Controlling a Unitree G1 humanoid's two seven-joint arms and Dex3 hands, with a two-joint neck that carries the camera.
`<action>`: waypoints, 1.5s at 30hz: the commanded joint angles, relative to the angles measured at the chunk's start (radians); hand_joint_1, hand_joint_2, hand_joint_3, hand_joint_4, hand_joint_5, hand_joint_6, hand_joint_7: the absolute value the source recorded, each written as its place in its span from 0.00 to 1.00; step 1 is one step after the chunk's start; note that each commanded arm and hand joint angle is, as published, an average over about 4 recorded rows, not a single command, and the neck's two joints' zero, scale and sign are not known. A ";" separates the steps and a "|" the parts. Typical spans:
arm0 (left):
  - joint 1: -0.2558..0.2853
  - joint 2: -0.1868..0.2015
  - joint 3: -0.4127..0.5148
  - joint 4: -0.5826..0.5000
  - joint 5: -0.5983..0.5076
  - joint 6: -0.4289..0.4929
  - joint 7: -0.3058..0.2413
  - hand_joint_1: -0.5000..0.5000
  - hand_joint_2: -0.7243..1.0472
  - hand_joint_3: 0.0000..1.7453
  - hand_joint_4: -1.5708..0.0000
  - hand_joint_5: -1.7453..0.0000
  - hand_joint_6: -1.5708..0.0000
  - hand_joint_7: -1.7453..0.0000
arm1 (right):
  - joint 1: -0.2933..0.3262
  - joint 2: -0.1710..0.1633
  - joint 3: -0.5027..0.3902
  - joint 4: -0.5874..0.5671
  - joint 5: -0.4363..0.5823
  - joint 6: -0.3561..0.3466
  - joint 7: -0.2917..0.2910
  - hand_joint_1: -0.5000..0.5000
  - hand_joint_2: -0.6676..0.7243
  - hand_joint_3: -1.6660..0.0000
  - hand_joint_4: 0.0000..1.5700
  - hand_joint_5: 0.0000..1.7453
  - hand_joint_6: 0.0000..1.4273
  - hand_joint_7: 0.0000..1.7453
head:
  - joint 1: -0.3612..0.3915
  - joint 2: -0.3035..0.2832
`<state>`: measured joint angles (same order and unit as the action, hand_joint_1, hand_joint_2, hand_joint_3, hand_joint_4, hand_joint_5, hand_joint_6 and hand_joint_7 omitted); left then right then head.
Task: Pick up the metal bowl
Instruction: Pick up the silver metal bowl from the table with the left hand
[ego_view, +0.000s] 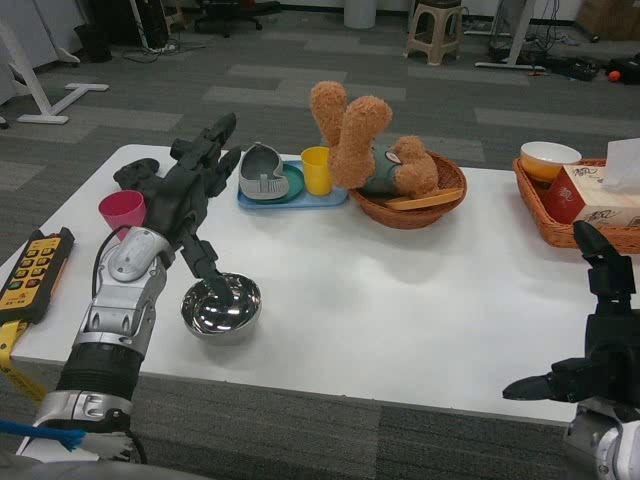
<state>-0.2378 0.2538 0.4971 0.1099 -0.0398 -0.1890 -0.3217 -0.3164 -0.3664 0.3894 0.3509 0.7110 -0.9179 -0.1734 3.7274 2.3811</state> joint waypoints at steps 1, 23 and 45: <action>-0.003 0.001 0.000 0.007 -0.036 -0.002 -0.001 0.00 0.61 0.05 1.00 0.84 1.00 0.82 | 0.011 -0.006 -0.001 0.000 0.007 -0.011 -0.002 0.71 0.95 0.88 0.22 0.39 0.00 0.32 | 0.002 -0.001; 0.003 -0.001 -0.004 -0.058 0.442 0.242 -0.098 0.00 0.84 0.05 1.00 0.59 1.00 0.81 | 0.011 -0.004 -0.002 0.005 0.009 -0.011 -0.003 0.71 0.95 0.89 0.22 0.39 0.00 0.32 | 0.007 0.000; -0.086 0.074 -0.224 0.169 0.779 0.398 -0.040 0.00 0.80 0.05 1.00 0.65 1.00 0.84 | 0.020 -0.005 -0.003 0.005 0.016 -0.012 -0.002 0.71 0.95 0.89 0.22 0.39 0.00 0.32 | 0.003 0.033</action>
<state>-0.3122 0.3067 0.2908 0.2453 0.7151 0.1788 -0.3637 -0.3108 -0.3667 0.3890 0.3547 0.7157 -0.9185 -0.1735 3.7312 2.4124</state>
